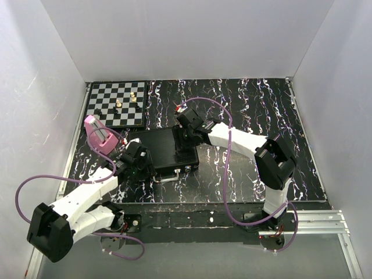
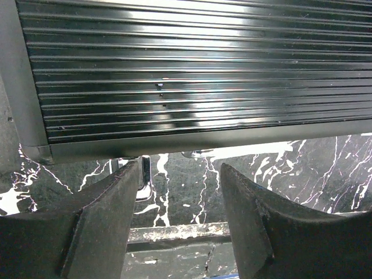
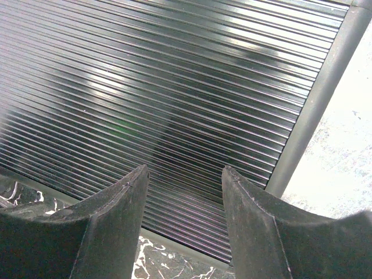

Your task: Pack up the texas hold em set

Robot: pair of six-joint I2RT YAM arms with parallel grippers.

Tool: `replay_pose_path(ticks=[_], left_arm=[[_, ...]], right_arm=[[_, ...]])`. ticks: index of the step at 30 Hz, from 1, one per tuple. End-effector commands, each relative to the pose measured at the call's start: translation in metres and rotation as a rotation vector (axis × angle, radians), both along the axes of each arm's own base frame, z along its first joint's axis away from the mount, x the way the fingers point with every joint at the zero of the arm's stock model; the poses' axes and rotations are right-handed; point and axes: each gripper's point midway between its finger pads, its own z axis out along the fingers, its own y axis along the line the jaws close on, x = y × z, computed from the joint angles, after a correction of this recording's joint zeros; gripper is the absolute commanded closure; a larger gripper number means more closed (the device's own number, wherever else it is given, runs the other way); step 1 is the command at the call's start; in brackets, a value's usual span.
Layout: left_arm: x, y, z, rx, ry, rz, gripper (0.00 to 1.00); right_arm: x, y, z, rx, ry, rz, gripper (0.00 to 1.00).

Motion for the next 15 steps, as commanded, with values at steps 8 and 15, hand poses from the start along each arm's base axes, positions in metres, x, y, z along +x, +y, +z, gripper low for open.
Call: replay_pose_path(ticks=[8,15], left_arm=[[-0.031,0.006,-0.025,-0.008,0.106,0.029,0.43],[-0.032,0.010,-0.033,0.008,0.104,0.035,0.43]], right_arm=[[-0.022,-0.019,-0.031,-0.081,0.113,-0.002,0.39],[-0.022,-0.019,-0.031,-0.080,0.114,-0.004,0.39]])
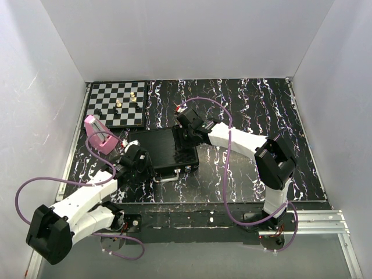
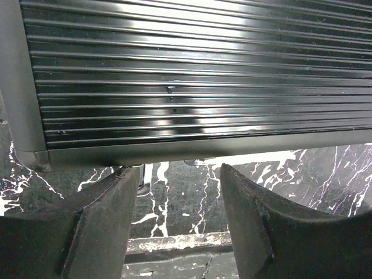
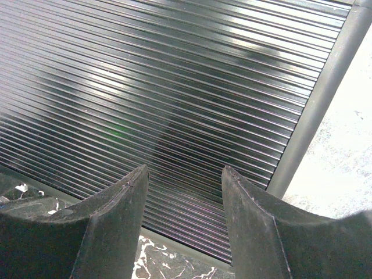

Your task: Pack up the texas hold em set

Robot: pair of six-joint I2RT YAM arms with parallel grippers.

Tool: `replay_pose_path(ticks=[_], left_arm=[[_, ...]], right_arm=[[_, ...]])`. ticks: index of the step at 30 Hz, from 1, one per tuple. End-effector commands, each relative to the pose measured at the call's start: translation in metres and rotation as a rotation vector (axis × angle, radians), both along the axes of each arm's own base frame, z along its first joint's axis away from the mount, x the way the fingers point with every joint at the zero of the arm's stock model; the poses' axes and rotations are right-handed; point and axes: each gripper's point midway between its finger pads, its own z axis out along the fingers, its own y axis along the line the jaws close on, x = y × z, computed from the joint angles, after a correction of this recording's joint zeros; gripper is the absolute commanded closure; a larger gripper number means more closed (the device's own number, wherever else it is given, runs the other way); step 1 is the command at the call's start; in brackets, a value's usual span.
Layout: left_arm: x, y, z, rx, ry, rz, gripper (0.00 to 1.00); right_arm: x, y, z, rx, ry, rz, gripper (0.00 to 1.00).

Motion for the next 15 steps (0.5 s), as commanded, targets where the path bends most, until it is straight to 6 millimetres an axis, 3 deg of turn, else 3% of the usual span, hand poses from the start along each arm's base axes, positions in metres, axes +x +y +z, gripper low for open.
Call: replay_pose_path(ticks=[1,7,15], left_arm=[[-0.031,0.012,-0.023,0.041,0.114,-0.003,0.43],[-0.025,0.014,-0.027,0.041,0.070,0.021,0.43],[-0.011,0.014,-0.006,0.007,-0.057,0.026,0.36]], right_arm=[[-0.022,-0.020,-0.032,-0.084,0.111,-0.004,0.39],[-0.022,-0.019,-0.031,-0.078,0.113,-0.004,0.39],[-0.023,-0.020,-0.033,-0.081,0.117,-0.003,0.39]])
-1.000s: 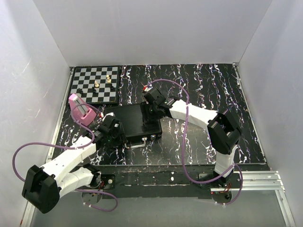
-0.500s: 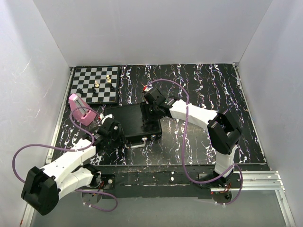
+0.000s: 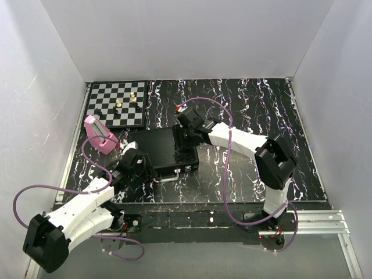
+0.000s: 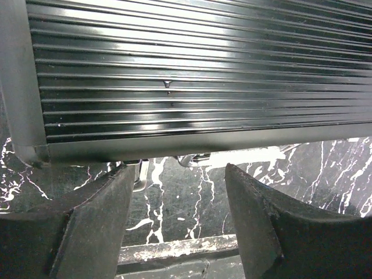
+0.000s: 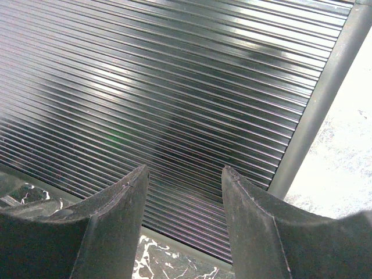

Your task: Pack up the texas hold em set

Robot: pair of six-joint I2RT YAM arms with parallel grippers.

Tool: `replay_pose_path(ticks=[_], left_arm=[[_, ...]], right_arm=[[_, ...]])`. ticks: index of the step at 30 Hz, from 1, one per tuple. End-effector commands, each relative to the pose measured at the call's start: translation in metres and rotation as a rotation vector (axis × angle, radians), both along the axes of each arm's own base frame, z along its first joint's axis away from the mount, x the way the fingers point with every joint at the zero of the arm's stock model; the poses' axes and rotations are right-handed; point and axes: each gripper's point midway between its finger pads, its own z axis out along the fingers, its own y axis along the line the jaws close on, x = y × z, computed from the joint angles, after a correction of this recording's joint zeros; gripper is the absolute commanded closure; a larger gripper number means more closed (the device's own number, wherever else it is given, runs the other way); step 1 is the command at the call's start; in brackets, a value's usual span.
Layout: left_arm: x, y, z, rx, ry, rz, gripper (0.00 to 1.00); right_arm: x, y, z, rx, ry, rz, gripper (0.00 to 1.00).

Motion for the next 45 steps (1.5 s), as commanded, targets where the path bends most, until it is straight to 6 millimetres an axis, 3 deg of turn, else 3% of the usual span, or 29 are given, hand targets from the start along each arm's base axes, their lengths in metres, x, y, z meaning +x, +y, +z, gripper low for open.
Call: replay_pose_path(ticks=[1,5,23,25,29,37,41,45], left_arm=[[-0.011,0.011,-0.003,0.027,-0.009,0.001,0.31],[-0.004,0.007,0.016,-0.008,-0.099,-0.030,0.16],[0.012,0.008,0.076,0.007,-0.241,-0.073,0.02],[0.014,0.010,0.085,0.021,-0.260,-0.076,0.02],[0.020,0.011,0.106,0.056,-0.314,-0.114,0.02],[0.033,0.024,0.130,0.135,-0.389,-0.114,0.02],[0.043,0.029,0.137,0.151,-0.406,-0.115,0.02],[0.061,0.039,0.138,0.147,-0.398,-0.097,0.02]], right_arm=[[-0.023,-0.020,-0.033,-0.091,0.106,0.003,0.39],[-0.024,-0.021,-0.034,-0.095,0.111,0.004,0.39],[-0.023,-0.023,-0.028,-0.100,0.097,-0.003,0.38],[-0.022,-0.023,-0.024,-0.091,0.089,-0.005,0.35],[-0.020,-0.023,-0.012,-0.082,0.068,-0.006,0.20],[-0.008,-0.039,0.031,-0.048,-0.011,-0.038,0.14],[0.004,-0.060,0.055,0.030,-0.039,-0.091,0.13],[0.015,-0.092,0.064,0.082,-0.048,-0.157,0.13]])
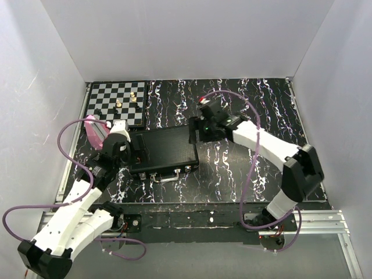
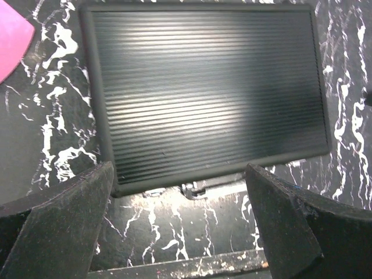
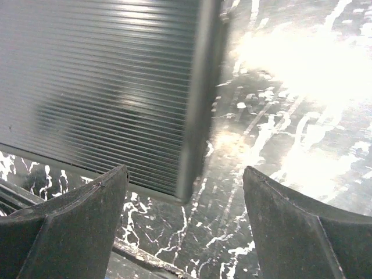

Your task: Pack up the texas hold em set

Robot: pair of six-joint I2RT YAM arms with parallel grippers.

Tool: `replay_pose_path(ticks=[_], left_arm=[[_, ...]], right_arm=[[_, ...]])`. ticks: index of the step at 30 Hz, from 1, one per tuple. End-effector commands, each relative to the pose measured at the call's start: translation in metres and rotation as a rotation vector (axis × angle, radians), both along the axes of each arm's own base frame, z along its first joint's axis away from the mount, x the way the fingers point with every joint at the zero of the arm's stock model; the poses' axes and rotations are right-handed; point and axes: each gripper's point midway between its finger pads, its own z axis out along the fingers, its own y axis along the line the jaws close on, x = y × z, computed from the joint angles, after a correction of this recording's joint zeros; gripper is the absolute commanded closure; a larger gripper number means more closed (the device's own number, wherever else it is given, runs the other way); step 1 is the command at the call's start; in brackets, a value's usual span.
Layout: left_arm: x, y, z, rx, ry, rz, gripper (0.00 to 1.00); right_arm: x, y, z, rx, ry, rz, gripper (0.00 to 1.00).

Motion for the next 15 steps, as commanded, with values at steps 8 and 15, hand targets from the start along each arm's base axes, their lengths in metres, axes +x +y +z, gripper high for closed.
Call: replay_pose_path(ticks=[8,15], left_arm=[[0.049,0.046,0.029,-0.032,-0.060,0.120,0.02],[0.048,0.086,0.066,0.003,-0.185,0.252,0.02]], right_arm=[[0.022,-0.120,0.026,0.121,-0.048,-0.242,0.13],[0.013,-0.205,0.064,0.138,-0.217,-0.447,0.12]])
